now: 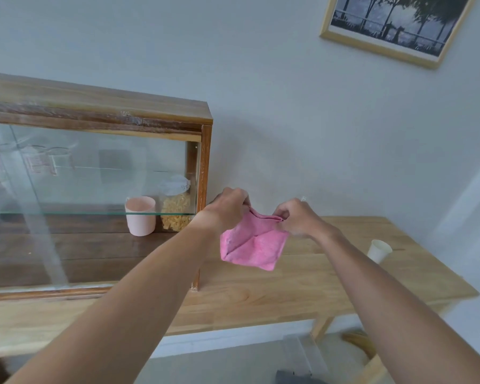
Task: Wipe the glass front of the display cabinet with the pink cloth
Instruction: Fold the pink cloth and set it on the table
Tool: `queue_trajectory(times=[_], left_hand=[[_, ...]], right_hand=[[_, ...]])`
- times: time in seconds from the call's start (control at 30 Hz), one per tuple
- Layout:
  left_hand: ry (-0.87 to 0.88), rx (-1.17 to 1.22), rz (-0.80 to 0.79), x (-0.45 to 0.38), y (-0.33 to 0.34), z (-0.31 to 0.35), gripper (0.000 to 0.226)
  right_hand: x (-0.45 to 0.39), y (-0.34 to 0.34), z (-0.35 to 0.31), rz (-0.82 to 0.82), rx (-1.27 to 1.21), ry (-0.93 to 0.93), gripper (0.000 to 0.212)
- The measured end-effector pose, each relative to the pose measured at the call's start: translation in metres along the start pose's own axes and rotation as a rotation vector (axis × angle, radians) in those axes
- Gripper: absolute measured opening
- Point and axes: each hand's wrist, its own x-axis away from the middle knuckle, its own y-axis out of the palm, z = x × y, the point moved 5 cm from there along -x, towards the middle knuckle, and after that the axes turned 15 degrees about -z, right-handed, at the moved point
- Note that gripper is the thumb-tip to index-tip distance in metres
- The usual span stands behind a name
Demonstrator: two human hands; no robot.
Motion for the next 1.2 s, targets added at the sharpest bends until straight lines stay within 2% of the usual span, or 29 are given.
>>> queue_trajectory(times=[0.23, 0.37, 0.47, 0.57, 0.63, 0.67, 0.73, 0.77, 0.87, 1.03, 1.2], left_hand=[[-0.014, -0.021, -0.057, 0.002, 0.011, -0.001, 0.021], [-0.031, 0.019, -0.185, 0.002, 0.037, -0.006, 0.026], [-0.014, 0.045, -0.276, 0.003, 0.058, -0.010, 0.025], [0.010, 0.044, -0.407, 0.006, 0.075, -0.010, 0.018], [-0.020, -0.007, -0.367, 0.008, 0.078, -0.008, 0.033], [-0.056, -0.018, -0.314, 0.008, 0.076, -0.009, 0.045], [-0.067, -0.045, -0.204, 0.007, 0.073, -0.009, 0.065], [-0.034, -0.076, -0.158, 0.006, 0.070, -0.007, 0.067], [0.063, -0.154, -0.105, 0.001, 0.066, -0.003, 0.060], [0.090, -0.083, -0.187, -0.007, 0.069, -0.007, 0.014], [0.114, 0.182, -0.088, -0.006, 0.056, -0.012, 0.017]], right_hand=[[0.000, -0.004, 0.002, 0.075, -0.137, 0.051, 0.038], [0.002, -0.001, 0.006, 0.086, -0.205, 0.117, 0.015], [0.001, 0.000, 0.010, 0.149, -0.261, 0.137, 0.029], [0.002, 0.005, 0.006, 0.127, -0.174, 0.088, 0.009], [0.002, 0.007, 0.009, 0.036, -0.123, 0.087, 0.044], [0.002, 0.006, 0.009, 0.006, -0.071, 0.084, 0.048], [0.004, 0.005, 0.007, -0.039, 0.016, 0.058, 0.040], [0.004, 0.005, 0.005, -0.054, 0.041, 0.045, 0.034], [0.005, 0.004, -0.002, -0.058, 0.051, -0.015, 0.024], [0.007, -0.003, -0.006, -0.031, 0.045, -0.114, 0.041], [0.006, -0.006, 0.009, -0.058, 0.061, -0.034, 0.034]])
